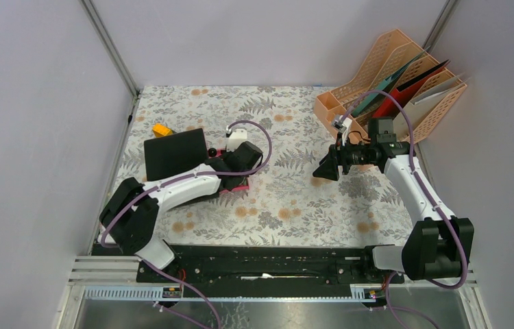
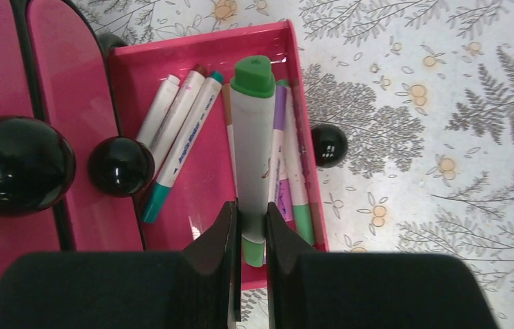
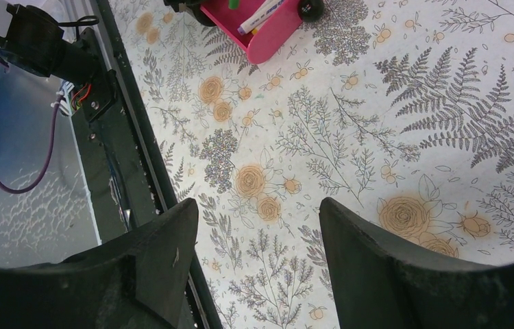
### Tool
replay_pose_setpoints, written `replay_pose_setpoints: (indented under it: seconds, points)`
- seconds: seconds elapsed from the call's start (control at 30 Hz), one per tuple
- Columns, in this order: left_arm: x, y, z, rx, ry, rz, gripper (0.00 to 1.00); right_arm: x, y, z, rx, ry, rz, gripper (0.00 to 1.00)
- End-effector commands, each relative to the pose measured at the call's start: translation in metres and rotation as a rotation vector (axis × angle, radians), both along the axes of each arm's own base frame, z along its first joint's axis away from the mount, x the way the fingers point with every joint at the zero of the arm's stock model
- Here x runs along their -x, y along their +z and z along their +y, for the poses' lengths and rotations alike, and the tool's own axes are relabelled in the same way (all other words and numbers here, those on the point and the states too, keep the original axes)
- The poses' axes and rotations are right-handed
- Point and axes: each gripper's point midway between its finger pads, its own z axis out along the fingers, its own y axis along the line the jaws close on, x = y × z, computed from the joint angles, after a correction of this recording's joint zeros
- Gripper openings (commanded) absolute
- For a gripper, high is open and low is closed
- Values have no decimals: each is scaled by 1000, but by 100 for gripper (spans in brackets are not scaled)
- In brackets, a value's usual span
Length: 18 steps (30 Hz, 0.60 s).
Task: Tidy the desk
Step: Place the stationery in the drawer.
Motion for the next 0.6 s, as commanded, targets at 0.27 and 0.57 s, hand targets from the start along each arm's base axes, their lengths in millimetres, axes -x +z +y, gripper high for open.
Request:
replay_pose_setpoints:
  seconds: [0.27, 0.57]
  points:
    - [-21, 12, 14, -84, 64, -41, 40, 1, 9, -2, 10, 9, -55, 72]
    - [-13, 29, -22, 74, -118, -26, 45, 2, 10, -3, 15, 10, -68, 72]
